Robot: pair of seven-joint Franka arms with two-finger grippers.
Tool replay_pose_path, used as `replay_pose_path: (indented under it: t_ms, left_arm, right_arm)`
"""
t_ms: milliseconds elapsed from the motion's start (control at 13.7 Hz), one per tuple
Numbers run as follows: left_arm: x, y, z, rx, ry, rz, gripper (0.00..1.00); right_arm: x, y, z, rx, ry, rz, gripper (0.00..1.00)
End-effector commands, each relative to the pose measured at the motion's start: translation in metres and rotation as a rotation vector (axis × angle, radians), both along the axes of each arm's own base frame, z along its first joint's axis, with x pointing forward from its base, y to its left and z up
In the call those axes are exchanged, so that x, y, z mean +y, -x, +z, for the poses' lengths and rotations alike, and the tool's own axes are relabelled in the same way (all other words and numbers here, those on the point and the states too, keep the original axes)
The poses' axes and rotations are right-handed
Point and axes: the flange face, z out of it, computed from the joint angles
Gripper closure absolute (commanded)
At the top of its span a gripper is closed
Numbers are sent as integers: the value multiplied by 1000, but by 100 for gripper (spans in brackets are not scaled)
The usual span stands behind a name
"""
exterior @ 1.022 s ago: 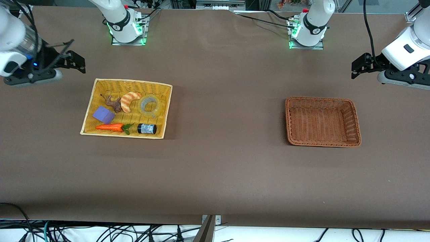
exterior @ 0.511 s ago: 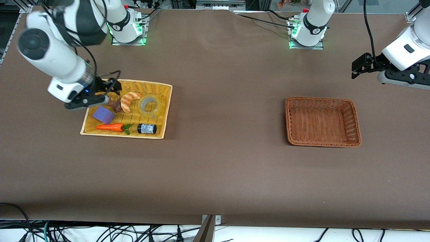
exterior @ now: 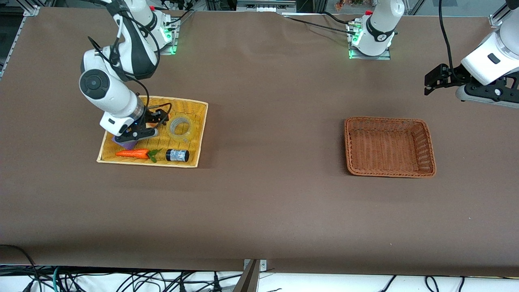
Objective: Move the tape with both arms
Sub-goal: 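Lower the right gripper onto the clear tape roll in the yellow tray, then close the right gripper on the tape roll's rim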
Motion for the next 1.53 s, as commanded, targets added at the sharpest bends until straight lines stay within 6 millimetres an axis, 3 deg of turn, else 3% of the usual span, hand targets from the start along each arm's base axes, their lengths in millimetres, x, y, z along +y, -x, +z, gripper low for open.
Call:
replay_pose_path:
  t_ms: [0,292,438,657,803,949,1242,1388,1461]
  left_arm:
    - [-2,-1,5,13,-1,3,0]
    - [-2,-1,6,16,-1,3,0]
    - [-2,-1,6,15,-1,3,0]
    - [-2,-1,5,18,-2,2,0]
    - [-3,-1,5,16,-1,0,0]
    - [-7,0,6,15,-2,-4,0]
    - [-7,0,6,15,0,-4,0]
    - [-8,-1,6,15,-2,-6,0]
    - [-8,0,6,15,0,-6,0]
  right_arm:
    - [2,4,-31,-8,-11,-34,0]
    - [2,15,-70,22,-12,-50,0]
    - [14,21,-79,43,-17,-62,0]
    - [16,26,-87,45,-19,-63,0]
    - [16,27,-95,44,-21,-62,6]
    - [16,28,-100,47,-21,-62,26]
    - [16,27,-99,47,-21,-62,83]
    - [17,26,-97,41,-22,-62,100]
    - [17,25,-94,37,-23,-62,100]
